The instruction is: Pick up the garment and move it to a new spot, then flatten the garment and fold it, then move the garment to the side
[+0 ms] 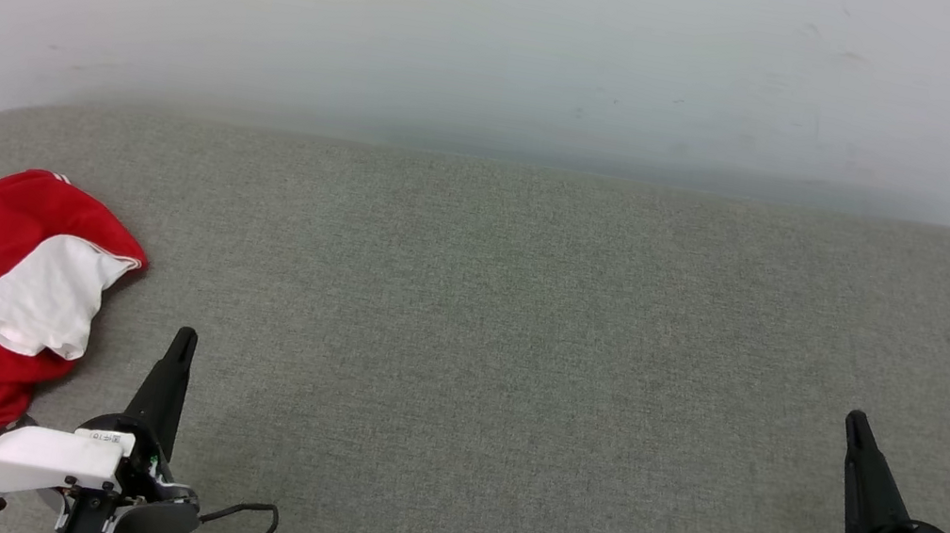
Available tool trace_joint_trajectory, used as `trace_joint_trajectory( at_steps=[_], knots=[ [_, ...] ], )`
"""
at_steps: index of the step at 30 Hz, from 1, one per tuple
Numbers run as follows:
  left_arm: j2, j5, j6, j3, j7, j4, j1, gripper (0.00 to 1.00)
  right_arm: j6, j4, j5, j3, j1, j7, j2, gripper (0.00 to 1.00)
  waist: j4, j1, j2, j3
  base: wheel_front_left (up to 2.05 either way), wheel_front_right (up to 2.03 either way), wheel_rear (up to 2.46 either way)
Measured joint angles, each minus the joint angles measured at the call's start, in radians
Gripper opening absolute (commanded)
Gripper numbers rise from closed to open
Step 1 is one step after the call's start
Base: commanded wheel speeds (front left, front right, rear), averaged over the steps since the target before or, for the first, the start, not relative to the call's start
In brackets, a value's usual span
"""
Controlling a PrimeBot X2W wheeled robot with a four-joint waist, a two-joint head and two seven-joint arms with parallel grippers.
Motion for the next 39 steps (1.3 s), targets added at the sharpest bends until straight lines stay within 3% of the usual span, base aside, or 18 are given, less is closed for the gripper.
trace_joint_trajectory(
  at_steps=[28, 29, 39],
  knots=[
    [0.000, 0.000, 0.000, -0.001, 0.000, 0.000, 0.000, 0.00, 0.000, 0.000, 0.000, 0.000, 0.000, 0.000, 0.000, 0.00, 0.000, 0.0000, 0.0000, 0.000, 0.00, 0.00, 0.00],
    [0.000, 0.000, 0.000, 0.000, 0.000, 0.000, 0.000, 1.00, 0.000, 0.000, 0.000, 0.000, 0.000, 0.000, 0.000, 1.00, 0.000, 0.0000, 0.0000, 0.000, 0.00, 0.00, 0.00],
    [-0.007, 0.008, 0.002, -0.017, -0.025, 0.042, 0.050, 1.00, 0.000, 0.038, -0.015, 0.012, 0.056, -0.022, 0.000, 1.00, -0.001, 0.0000, 0.0000, 0.001, 0.00, 0.00, 0.00]
  ],
)
